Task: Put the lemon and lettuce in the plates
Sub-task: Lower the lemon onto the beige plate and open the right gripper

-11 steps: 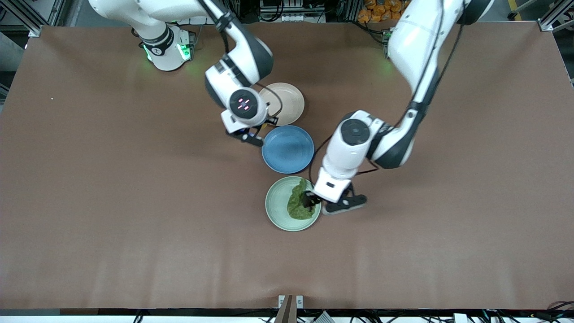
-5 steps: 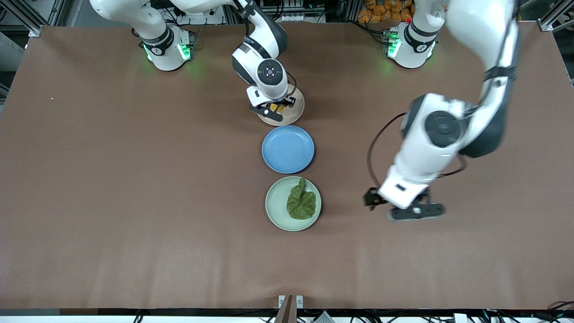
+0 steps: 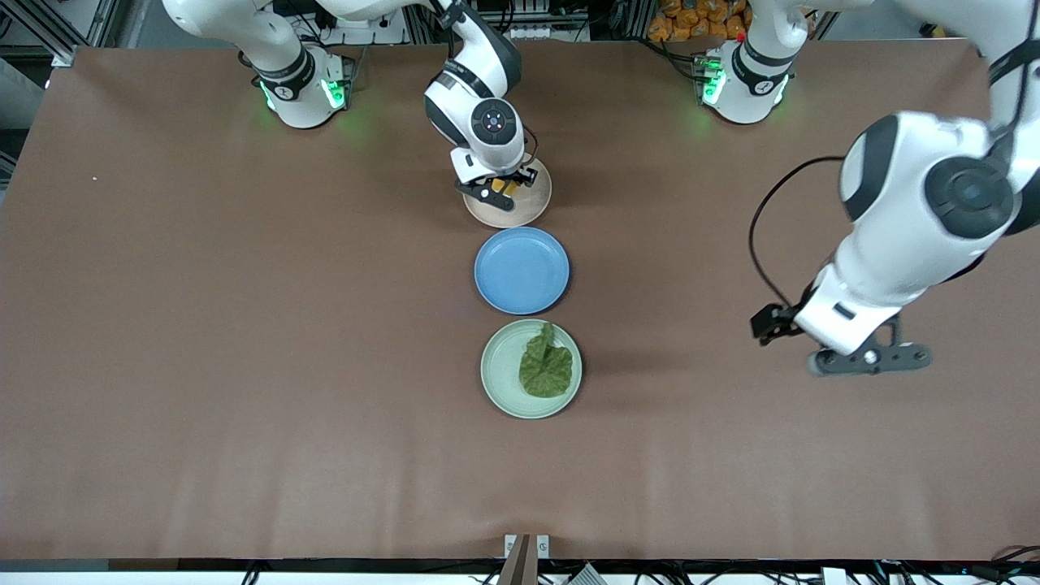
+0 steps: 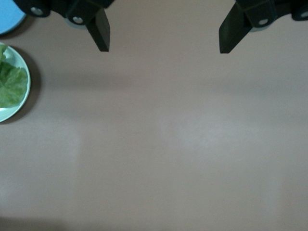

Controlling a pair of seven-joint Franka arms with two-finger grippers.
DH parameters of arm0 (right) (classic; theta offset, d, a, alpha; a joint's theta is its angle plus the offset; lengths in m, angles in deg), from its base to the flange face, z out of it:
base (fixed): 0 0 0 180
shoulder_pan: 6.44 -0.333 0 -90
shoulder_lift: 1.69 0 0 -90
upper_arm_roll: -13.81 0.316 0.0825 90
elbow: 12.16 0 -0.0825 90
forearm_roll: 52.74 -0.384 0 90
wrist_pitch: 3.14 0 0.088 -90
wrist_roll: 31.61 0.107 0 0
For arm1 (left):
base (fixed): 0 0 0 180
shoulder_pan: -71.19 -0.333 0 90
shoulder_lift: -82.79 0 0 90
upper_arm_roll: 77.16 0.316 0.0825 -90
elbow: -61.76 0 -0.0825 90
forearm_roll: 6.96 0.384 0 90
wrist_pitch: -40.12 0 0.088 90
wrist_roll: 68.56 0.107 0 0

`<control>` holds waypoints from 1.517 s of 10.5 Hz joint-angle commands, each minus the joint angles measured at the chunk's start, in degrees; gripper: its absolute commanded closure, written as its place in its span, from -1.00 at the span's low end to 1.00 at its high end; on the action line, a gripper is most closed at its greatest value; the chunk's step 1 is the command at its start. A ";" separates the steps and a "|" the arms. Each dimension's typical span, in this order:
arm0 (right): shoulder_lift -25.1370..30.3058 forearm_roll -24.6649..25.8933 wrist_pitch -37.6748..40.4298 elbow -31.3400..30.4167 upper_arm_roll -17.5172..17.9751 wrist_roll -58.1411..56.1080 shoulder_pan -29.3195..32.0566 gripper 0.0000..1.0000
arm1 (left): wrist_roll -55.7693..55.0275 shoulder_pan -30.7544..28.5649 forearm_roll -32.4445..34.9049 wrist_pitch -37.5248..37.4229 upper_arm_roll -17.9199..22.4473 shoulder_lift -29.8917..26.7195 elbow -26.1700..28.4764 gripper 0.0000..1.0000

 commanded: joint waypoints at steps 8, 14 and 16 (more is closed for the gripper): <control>9.39 6.21 19.02 2.91 4.43 -22.34 26.94 -1.00 | 5.88 -5.14 -4.59 -15.87 -0.18 -15.73 1.45 -1.00; 10.09 8.59 20.87 3.00 -13.65 -55.67 29.35 -1.00 | 9.29 -7.68 -5.12 -18.95 -0.18 -18.11 2.24 -1.00; 10.18 8.59 20.87 4.74 -16.66 -60.37 30.14 -1.00 | 9.48 -9.80 -6.18 -19.05 -1.59 -18.56 2.68 -1.00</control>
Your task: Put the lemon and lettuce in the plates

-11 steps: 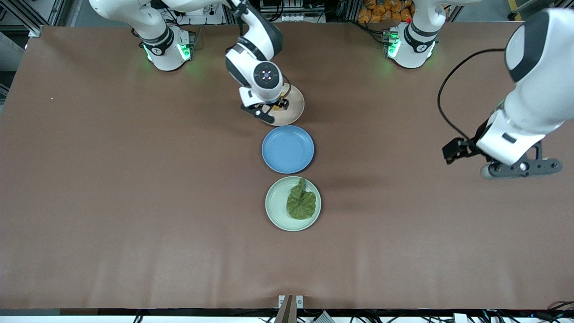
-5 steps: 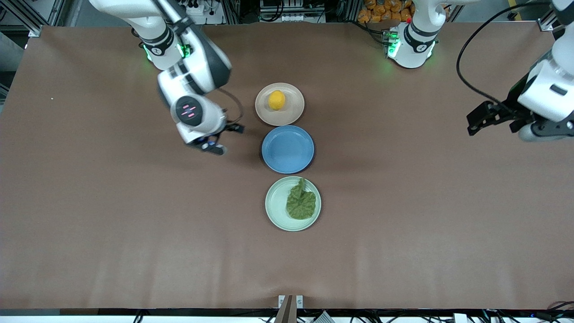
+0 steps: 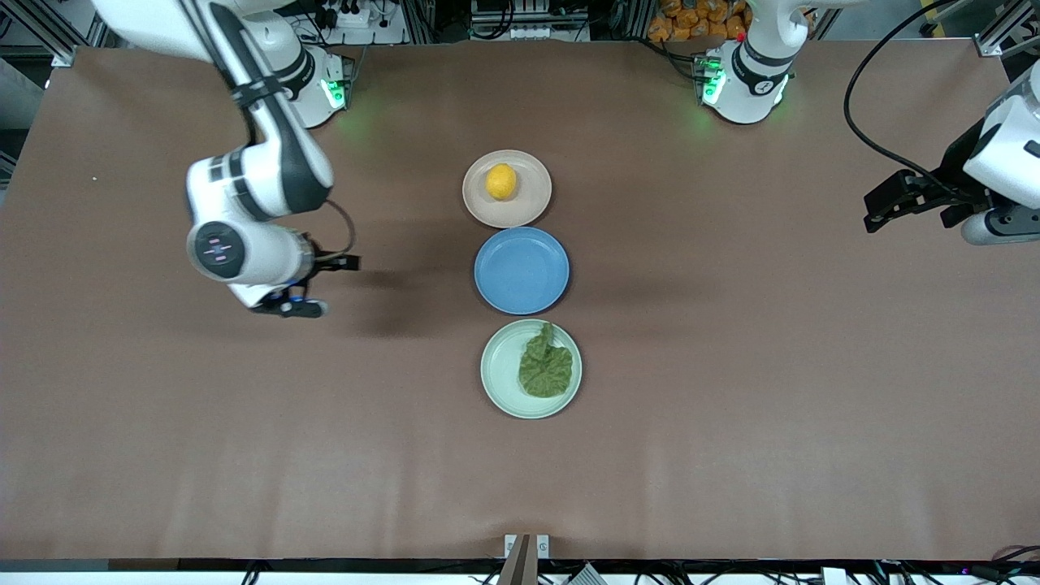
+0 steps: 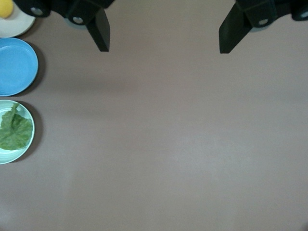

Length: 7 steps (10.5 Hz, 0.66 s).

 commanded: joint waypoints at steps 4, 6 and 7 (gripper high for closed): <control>5.90 0.80 0.51 3.10 -2.42 -11.50 3.84 -1.00 | 2.38 -2.58 -1.24 -0.52 -0.97 -2.00 1.17 -1.00; 7.58 0.71 0.59 4.14 -5.74 -19.97 4.47 -1.00 | 2.38 -2.58 -0.89 -1.57 -0.79 -2.00 0.91 -1.00; 8.28 0.71 1.20 5.11 -6.20 -21.30 4.64 -1.00 | 2.38 -2.58 -0.89 -1.92 -0.62 -2.09 0.82 -1.00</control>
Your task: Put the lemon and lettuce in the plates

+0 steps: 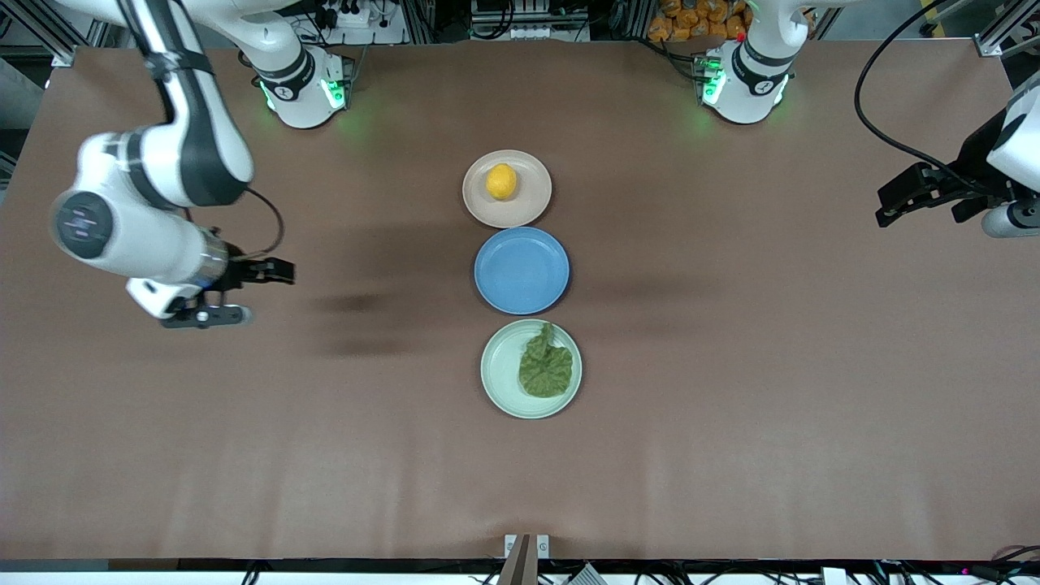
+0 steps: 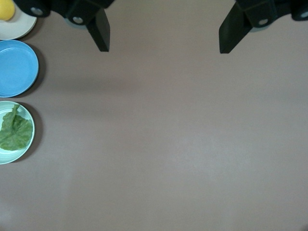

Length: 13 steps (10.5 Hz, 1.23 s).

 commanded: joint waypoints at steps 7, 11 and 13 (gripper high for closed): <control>3.50 0.66 16.36 20.82 -0.23 -5.36 5.46 -1.00 | 1.33 -0.78 -0.27 -1.67 0.52 -1.28 0.54 -1.00; 6.91 3.56 17.52 21.89 5.31 -5.27 10.22 -1.00 | 1.33 -0.78 -0.27 -1.67 0.52 -1.37 0.54 -1.00; 8.59 3.65 17.52 21.37 5.41 -5.36 10.75 -1.00 | 1.33 -0.78 -0.45 -1.67 0.52 -1.54 0.54 -1.00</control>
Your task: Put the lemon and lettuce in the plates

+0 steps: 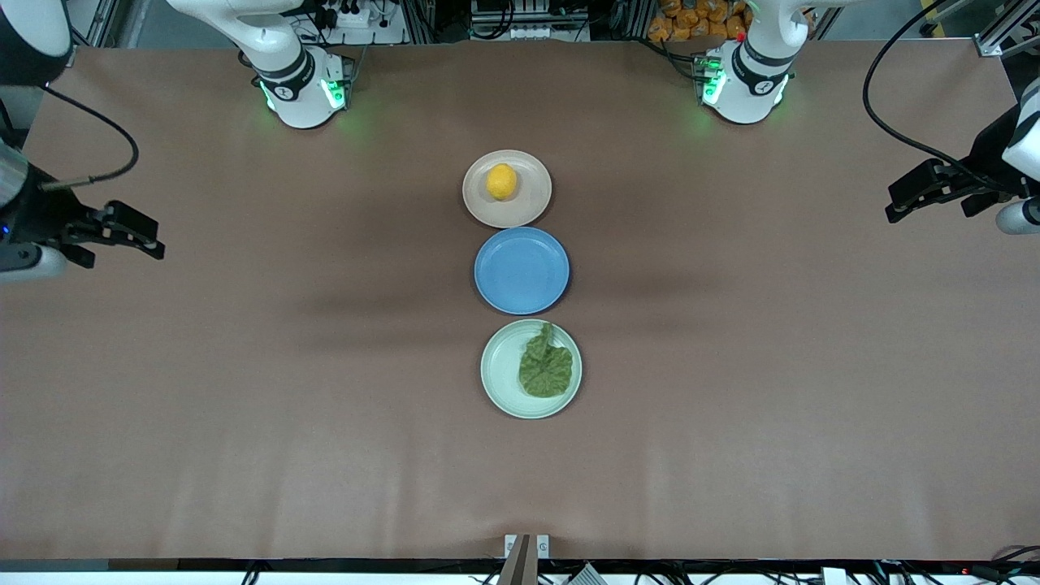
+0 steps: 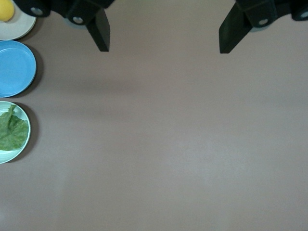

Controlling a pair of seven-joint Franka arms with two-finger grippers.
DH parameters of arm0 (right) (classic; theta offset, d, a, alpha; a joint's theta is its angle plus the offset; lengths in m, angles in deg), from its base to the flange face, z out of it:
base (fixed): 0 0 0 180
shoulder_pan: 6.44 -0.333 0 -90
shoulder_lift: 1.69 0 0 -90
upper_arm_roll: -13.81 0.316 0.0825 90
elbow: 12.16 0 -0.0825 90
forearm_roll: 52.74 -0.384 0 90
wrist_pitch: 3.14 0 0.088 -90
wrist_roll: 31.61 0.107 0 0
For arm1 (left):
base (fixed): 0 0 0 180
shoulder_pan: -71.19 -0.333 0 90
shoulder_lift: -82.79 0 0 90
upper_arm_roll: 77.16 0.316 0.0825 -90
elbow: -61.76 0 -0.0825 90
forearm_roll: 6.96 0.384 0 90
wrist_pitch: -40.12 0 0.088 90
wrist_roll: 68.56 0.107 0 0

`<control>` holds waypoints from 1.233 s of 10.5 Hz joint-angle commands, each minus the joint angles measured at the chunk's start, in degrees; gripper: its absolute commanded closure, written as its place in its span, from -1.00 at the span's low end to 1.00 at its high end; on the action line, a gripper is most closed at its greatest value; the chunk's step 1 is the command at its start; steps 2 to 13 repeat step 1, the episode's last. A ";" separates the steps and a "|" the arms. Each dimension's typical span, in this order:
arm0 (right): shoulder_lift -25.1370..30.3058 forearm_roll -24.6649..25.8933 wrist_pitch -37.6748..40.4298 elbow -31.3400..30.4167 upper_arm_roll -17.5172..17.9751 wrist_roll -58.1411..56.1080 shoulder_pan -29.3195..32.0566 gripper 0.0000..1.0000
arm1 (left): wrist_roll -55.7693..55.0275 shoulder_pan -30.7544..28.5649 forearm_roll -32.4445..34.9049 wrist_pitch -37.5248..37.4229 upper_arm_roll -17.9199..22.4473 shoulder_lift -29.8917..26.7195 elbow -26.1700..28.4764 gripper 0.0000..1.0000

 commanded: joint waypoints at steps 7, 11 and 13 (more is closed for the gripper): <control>3.42 1.32 0.82 -1.12 1.62 -0.59 1.88 -1.00 | 1.24 -0.31 -0.97 -0.81 -0.06 -1.18 0.54 -1.00; 3.42 1.32 0.82 -1.12 1.62 -0.59 1.88 -1.00 | 1.24 -0.31 -0.97 -0.81 -0.06 -1.18 0.54 -1.00; 3.42 1.32 0.82 -1.12 1.62 -0.59 1.88 -1.00 | 1.24 -0.31 -0.97 -0.81 -0.06 -1.18 0.54 -1.00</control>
